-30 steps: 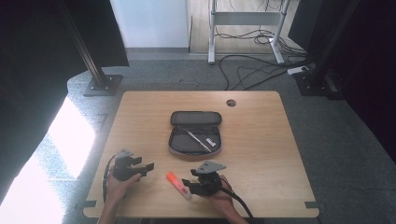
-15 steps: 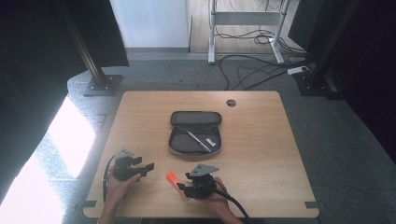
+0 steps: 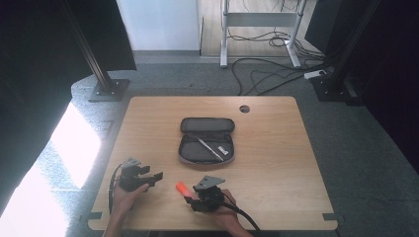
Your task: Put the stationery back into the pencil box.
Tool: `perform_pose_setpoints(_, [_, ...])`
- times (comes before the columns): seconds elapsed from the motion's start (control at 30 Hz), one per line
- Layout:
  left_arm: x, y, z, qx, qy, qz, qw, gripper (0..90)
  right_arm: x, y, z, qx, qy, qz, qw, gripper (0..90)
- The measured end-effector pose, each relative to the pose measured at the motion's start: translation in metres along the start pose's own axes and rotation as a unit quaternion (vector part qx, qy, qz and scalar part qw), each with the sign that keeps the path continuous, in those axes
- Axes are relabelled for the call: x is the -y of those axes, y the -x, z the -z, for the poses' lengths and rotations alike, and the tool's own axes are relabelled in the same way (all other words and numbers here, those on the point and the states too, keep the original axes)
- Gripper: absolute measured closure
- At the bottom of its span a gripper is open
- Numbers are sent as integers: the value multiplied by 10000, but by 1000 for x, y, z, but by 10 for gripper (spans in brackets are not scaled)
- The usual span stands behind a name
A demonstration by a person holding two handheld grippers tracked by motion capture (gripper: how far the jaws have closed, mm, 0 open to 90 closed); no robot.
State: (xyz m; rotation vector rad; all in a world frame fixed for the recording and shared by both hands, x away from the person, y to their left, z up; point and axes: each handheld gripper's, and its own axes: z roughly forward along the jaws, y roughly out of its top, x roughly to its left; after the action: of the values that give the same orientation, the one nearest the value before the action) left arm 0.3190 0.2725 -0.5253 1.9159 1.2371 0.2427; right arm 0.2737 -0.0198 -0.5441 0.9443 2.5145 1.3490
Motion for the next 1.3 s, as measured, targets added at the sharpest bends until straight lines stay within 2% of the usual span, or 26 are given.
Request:
perform_pose_setpoints(0.47, [0,-1,1,1,13,14,10000,281,3,-9,-8,163,-291,274,9991,535])
perform_pose_setpoints(0.7, [0,-1,1,1,21,14,10000,281,4,-13,-7,310,-314,414,9982,564])
perform_pose_setpoints(0.87, [0,-1,1,4,15,14,10000,281,6,-14,-5,430,-313,488,9974,633])
perform_pose_setpoints(1.3, [0,-2,1,-14,16,15,10000,281,4,-12,-2,420,-291,558,9971,654])
